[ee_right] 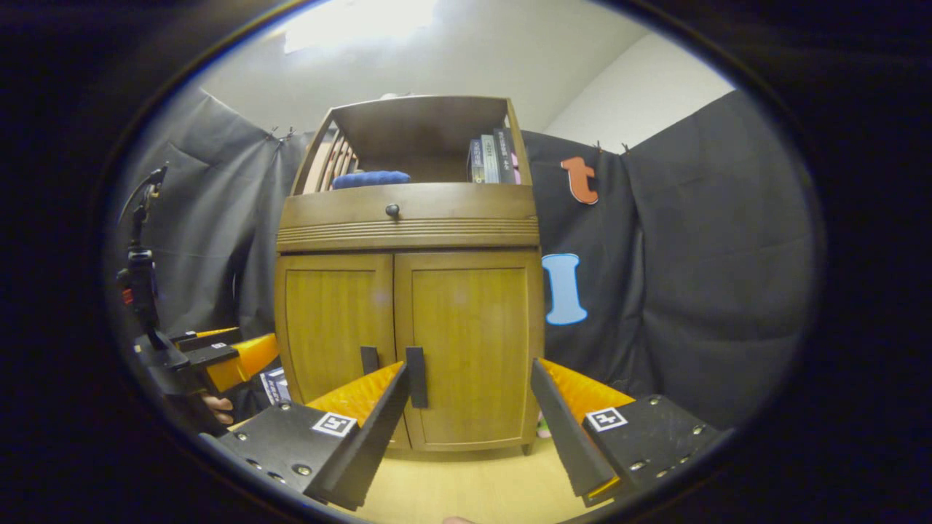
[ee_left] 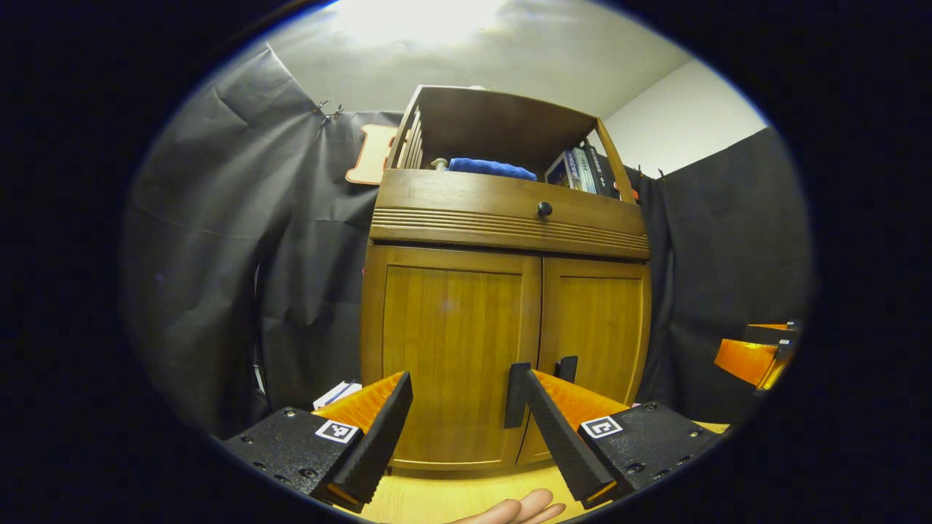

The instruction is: Open the right door of the double-door shoe cabinet with the right hand, and open the left door with the left hand.

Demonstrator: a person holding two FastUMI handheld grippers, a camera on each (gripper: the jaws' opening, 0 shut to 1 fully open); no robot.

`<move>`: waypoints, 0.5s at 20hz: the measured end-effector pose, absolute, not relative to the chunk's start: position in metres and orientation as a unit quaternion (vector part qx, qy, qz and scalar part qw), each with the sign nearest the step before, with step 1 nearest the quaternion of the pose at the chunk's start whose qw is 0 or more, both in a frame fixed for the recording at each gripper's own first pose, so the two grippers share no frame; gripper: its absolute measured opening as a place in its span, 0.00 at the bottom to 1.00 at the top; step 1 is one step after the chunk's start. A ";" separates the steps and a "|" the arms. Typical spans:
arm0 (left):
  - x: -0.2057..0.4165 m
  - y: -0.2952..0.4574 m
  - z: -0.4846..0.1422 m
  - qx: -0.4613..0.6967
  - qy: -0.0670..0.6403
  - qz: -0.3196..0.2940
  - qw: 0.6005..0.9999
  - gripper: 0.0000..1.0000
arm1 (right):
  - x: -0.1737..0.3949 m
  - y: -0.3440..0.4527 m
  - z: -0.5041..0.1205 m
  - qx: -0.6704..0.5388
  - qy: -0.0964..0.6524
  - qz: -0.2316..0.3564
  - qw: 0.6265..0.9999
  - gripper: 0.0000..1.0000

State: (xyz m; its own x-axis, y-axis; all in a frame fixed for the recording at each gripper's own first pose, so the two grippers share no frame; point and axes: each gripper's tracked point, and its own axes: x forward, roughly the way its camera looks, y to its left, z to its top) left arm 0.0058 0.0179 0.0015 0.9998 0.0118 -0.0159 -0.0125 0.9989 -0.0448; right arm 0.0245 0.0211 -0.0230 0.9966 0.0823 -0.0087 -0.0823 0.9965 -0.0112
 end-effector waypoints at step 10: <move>0.009 0.033 0.005 -0.034 0.003 0.010 0.999 0.90 | 0.107 0.068 -0.039 -0.027 0.018 0.075 0.997 0.94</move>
State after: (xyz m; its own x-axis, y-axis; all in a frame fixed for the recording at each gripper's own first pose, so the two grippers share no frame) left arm 0.0088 0.0331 0.0052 0.9998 0.0198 -0.0070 -0.0202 0.9975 -0.0673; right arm 0.1070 0.0680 -0.0389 0.9880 0.1491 -0.0409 -0.1511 0.9872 -0.0504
